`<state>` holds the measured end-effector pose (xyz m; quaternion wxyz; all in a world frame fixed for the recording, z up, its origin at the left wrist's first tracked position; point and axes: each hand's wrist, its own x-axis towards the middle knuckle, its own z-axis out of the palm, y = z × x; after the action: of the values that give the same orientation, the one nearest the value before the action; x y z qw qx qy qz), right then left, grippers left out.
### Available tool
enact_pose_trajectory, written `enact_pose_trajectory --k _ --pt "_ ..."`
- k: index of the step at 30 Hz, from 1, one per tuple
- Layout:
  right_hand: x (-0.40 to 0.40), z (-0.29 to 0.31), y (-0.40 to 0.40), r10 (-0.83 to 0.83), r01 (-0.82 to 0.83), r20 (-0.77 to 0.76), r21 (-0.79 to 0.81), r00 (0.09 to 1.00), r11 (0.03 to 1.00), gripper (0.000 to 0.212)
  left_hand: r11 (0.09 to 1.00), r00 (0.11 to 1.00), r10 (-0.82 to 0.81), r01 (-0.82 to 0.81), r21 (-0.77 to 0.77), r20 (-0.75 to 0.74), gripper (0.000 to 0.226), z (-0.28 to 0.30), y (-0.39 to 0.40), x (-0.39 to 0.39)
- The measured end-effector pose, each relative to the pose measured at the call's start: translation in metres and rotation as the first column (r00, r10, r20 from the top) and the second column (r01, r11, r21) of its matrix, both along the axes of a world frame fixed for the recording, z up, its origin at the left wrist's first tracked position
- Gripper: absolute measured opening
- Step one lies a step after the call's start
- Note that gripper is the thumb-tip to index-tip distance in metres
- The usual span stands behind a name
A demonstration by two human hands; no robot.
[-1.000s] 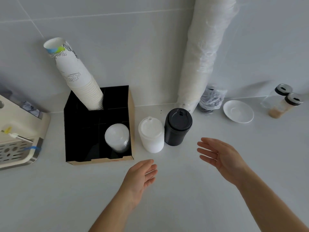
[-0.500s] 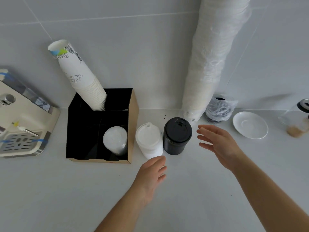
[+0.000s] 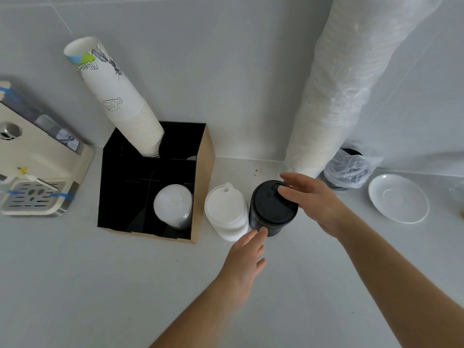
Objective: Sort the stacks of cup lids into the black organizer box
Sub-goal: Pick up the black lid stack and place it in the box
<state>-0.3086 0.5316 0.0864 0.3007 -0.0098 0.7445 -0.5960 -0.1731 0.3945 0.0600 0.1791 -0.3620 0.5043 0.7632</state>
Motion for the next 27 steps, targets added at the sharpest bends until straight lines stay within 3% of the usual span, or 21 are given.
enact_pose_trajectory --k 8,13,20,24,27 --pt "-0.015 -0.01 -0.006 0.156 -0.153 0.075 -0.044 0.985 0.987 0.032 0.997 0.998 0.054 -0.052 0.057 -0.034 0.057 -0.004 0.012 -0.015" --pt "-0.019 -0.014 -0.011 0.14 -0.139 0.169 -0.014 0.976 0.99 0.027 0.998 0.998 0.052 -0.051 0.044 -0.03 0.058 -0.007 0.009 -0.02" --pt "-0.019 -0.014 -0.009 0.138 -0.143 0.173 0.018 0.975 0.99 0.028 0.996 0.997 0.075 -0.074 0.049 -0.006 0.047 -0.006 0.007 -0.019" --pt "-0.008 -0.016 0.001 0.154 -0.161 0.193 0.017 0.969 0.987 0.023 0.999 0.999 0.023 -0.024 0.039 0.03 0.037 -0.011 0.007 -0.004" --pt "-0.001 -0.019 0.012 0.149 -0.154 0.221 0.003 0.964 0.988 0.024 1.0 0.997 -0.016 0.016 -0.004 0.072 0.042 -0.018 0.004 0.006"
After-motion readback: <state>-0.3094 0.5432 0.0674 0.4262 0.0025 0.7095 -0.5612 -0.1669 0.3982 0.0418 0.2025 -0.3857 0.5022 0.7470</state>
